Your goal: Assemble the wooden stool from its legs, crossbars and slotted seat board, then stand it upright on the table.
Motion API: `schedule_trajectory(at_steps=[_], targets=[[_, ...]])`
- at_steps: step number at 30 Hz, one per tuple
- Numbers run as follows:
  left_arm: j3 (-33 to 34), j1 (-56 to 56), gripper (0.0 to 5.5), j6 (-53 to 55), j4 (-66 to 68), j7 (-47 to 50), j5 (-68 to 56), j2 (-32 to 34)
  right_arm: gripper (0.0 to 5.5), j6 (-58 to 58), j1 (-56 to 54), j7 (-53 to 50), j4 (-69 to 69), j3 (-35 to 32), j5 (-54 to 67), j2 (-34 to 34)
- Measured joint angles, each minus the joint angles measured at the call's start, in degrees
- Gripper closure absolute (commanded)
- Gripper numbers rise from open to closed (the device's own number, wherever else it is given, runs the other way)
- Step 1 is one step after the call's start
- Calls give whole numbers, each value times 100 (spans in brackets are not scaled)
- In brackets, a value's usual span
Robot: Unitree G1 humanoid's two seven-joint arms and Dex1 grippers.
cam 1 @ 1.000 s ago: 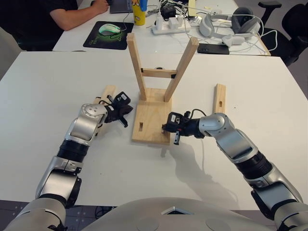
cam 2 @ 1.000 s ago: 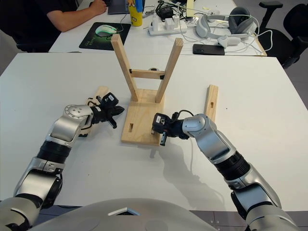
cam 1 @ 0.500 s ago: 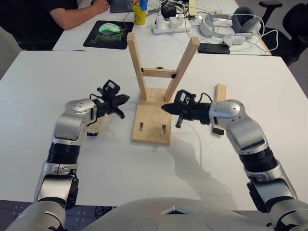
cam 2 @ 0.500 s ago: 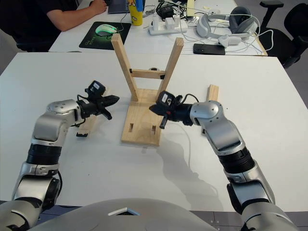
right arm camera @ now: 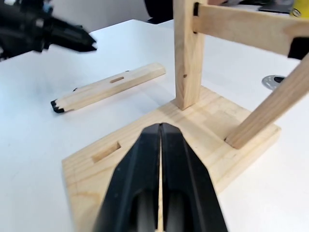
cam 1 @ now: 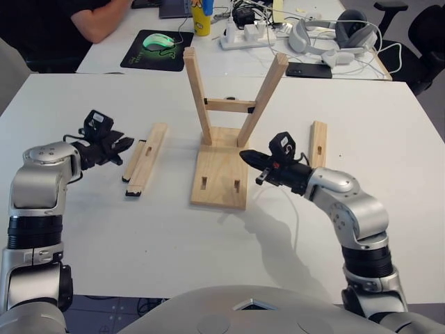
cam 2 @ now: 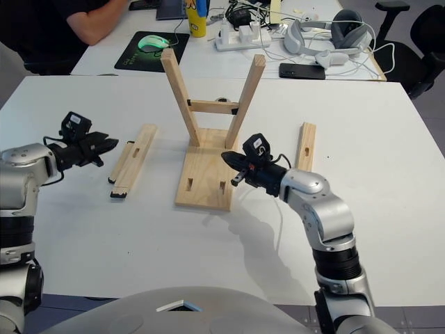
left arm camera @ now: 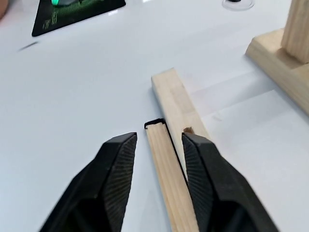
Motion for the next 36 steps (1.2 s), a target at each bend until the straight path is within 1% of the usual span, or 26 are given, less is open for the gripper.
schedule_trajectory(at_steps=[1,5,7,10,12,17,18,19,22,24,27,30,31,36], targets=[[-1,-2,305,-51,82,62,34,-7,550,-16,0,-100,31,27,-63,47],[-54,-7,257,-158,388,264,157,-48,550,-51,0,-279,37,78,-88,189],[-103,-14,241,-179,511,263,157,-101,550,-56,-2,-294,24,102,-67,223],[-147,-8,241,-265,617,265,159,-128,550,-89,-21,-296,33,98,-41,223],[-174,3,241,-316,682,265,161,-128,550,-257,-41,-454,111,-36,-105,224],[-159,28,241,-415,704,326,154,-159,550,-976,108,-1644,346,-788,-953,130],[-131,55,237,-421,690,352,151,-165,530,-1035,247,-1841,249,-883,-1075,134],[-107,87,237,-422,690,394,153,-169,524,-1056,419,-1974,145,-949,-1150,144],[7,197,237,-422,606,483,130,-188,483,-1051,966,-2251,-160,-968,-1293,260],[112,271,237,-426,497,531,92,-195,452,-1026,1130,-2489,-243,-1031,-1420,344],[192,310,237,-500,440,582,53,-244,411,-942,1171,-2794,-257,-1226,-1593,358],[222,386,237,-517,335,632,17,-334,376,-910,1155,-2850,-149,-1344,-1646,357],[233,413,237,-518,300,651,-7,-351,354,-888,1126,-2869,-43,-1409,-1650,355],[247,413,237,-557,289,701,-18,-383,286,-610,956,-2912,505,-1632,-1673,327]])
